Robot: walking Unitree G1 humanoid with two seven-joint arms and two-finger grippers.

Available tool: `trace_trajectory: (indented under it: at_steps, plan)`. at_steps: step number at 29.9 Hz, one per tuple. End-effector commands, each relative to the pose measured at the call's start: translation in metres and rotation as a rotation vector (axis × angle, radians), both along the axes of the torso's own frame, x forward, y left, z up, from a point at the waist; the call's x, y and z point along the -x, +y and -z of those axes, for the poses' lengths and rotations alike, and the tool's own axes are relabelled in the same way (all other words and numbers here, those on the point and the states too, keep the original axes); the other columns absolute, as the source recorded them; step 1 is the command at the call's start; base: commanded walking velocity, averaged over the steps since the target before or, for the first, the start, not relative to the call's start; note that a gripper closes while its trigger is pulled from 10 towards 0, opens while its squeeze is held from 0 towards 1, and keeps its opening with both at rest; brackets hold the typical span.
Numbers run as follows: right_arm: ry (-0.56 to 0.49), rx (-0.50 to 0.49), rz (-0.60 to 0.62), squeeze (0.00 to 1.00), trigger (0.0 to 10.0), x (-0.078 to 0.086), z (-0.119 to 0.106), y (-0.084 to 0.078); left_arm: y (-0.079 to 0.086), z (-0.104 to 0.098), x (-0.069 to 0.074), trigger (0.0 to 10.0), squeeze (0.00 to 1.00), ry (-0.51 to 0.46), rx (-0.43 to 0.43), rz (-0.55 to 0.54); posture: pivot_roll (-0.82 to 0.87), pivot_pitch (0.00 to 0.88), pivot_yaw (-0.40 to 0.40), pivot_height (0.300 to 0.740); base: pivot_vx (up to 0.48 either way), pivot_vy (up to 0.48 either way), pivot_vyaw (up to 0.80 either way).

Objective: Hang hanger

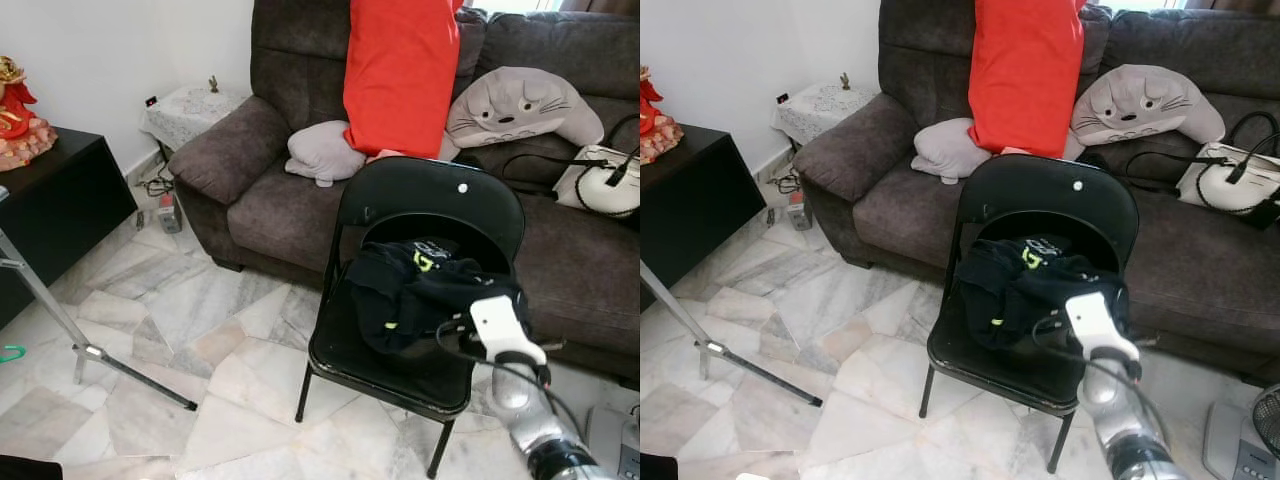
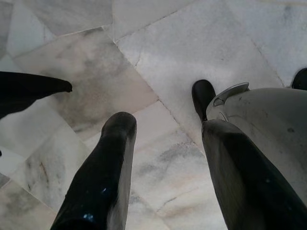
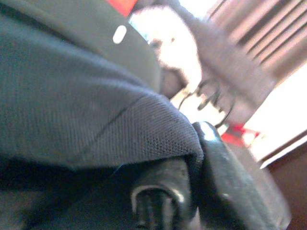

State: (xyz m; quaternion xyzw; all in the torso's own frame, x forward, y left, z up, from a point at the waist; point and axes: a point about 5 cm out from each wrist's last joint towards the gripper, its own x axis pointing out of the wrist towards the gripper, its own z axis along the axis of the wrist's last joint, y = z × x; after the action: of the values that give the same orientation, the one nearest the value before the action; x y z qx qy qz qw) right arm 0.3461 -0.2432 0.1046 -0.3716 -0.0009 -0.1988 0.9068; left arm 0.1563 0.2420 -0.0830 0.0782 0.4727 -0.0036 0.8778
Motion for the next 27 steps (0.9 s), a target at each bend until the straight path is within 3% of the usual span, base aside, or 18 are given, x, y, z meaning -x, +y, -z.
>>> trace_trajectory:
  at_steps: [1, 3, 7, 8, 9, 11, 14, 19, 21, 27]
  plan:
    - [-0.183, 0.115, -0.071, 0.0, 0.0, -0.022, -0.057, 0.004, 0.001, 0.003, 0.007, 10.0, 0.0, 0.029, -0.005, -0.002, 0.03, 0.084, 0.03, 0.74, 0.0, 0.0, 0.0]
    - [-0.265, 0.186, -0.111, 0.0, 0.0, -0.03, -0.09, 0.007, 0.001, 0.003, 0.007, 10.0, 0.0, 0.028, -0.005, -0.004, 0.03, 0.084, 0.03, 0.74, 0.0, 0.0, 0.0]
    - [-0.287, 0.204, -0.121, 0.0, 0.0, -0.032, -0.099, 0.007, 0.001, 0.003, 0.007, 10.0, 0.0, 0.028, -0.005, -0.004, 0.03, 0.084, 0.03, 0.74, 0.0, 0.0, 0.0]
    - [-0.313, 0.236, -0.145, 0.0, 0.0, -0.037, -0.113, 0.009, 0.0, 0.003, 0.006, 10.0, 0.0, 0.028, -0.005, -0.004, 0.02, 0.085, 0.032, 0.74, 0.0, 0.0, 0.0]
    - [-0.313, 0.236, -0.145, 0.0, 0.0, -0.037, -0.113, 0.009, 0.0, 0.003, 0.006, 10.0, 0.0, 0.028, -0.005, -0.004, 0.02, 0.085, 0.032, 0.74, 0.0, 0.0, 0.0]
    - [-0.324, 0.266, -0.23, 0.0, 0.0, -0.047, -0.14, 0.017, 0.0, 0.003, 0.006, 10.0, 0.0, 0.029, -0.005, -0.003, 0.02, 0.082, 0.028, 0.74, 0.0, 0.0, 0.0]
    - [-0.289, 0.283, -0.319, 0.0, 0.0, -0.053, -0.15, 0.028, 0.0, 0.003, 0.005, 10.0, 0.0, 0.03, -0.003, -0.004, 0.03, 0.079, 0.025, 0.74, 0.0, 0.0, 0.0]
    - [-0.188, 0.293, -0.513, 0.0, 0.0, -0.056, -0.137, 0.06, 0.0, 0.003, 0.005, 10.0, 0.0, 0.032, -0.001, -0.01, 0.03, 0.076, 0.025, 0.74, 0.0, 0.0, 0.0]
    - [-0.17, 0.287, -0.542, 0.0, 0.0, -0.056, -0.132, 0.065, 0.0, 0.003, 0.005, 10.0, 0.0, 0.033, -0.001, -0.01, 0.03, 0.076, 0.025, 0.74, 0.0, 0.0, 0.0]
    - [0.018, 0.262, -0.807, 0.0, 0.0, -0.048, -0.094, 0.095, 0.0, 0.003, 0.005, 10.0, 0.0, 0.036, 0.001, -0.007, 0.04, 0.075, 0.027, 0.74, 0.0, 0.0, 0.0]
